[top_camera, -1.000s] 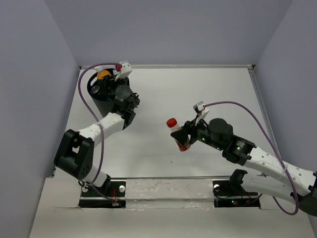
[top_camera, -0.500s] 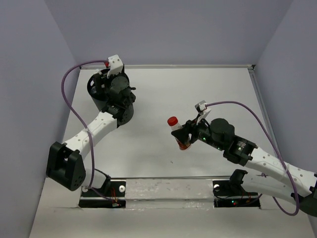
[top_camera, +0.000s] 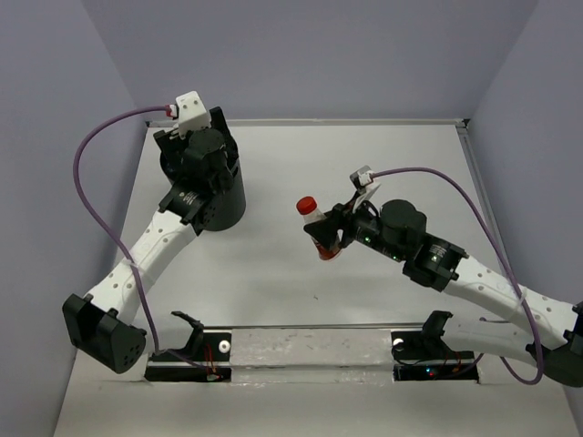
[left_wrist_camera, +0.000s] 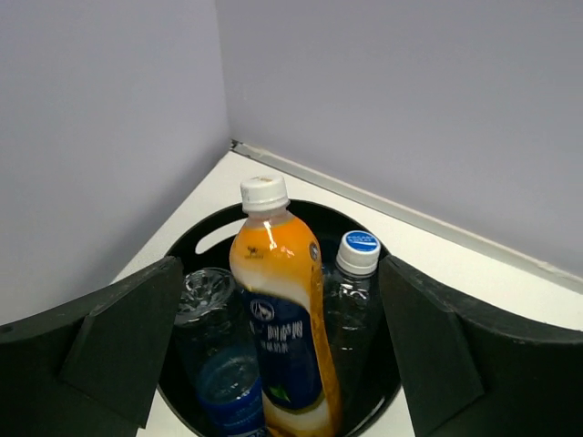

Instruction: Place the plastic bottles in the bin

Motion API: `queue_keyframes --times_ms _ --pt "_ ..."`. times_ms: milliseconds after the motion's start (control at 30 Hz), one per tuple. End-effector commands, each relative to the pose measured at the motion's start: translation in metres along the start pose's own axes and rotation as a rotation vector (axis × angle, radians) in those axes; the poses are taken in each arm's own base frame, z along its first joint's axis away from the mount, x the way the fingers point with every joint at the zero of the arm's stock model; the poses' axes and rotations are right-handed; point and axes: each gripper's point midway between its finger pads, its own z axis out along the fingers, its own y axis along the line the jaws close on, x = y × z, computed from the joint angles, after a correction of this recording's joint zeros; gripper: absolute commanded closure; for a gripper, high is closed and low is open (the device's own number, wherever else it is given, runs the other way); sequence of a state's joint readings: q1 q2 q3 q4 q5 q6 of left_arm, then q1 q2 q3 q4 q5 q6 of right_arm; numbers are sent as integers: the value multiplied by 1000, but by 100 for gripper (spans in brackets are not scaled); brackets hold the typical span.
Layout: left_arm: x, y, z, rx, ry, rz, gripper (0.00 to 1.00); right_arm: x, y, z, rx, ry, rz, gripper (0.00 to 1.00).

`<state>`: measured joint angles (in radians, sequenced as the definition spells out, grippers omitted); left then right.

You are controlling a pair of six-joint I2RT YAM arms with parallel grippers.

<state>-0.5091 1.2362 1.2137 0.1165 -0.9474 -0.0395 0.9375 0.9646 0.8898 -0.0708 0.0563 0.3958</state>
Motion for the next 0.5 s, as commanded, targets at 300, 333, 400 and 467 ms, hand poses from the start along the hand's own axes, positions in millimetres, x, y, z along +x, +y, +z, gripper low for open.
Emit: queue_keyframes --times_ms 300,333,400,467 --pt "-44 -10 -29 217 63 -206 1 -40 24 18 -58 -77 -42 73" --pt "-46 -8 -29 210 59 -212 1 -40 24 18 -58 -75 -42 73" --pt "-56 -1 -30 187 37 -247 1 -39 25 21 -65 -67 -52 73" --pt "-66 7 -31 173 9 -284 1 -41 27 21 -72 -68 -52 75"
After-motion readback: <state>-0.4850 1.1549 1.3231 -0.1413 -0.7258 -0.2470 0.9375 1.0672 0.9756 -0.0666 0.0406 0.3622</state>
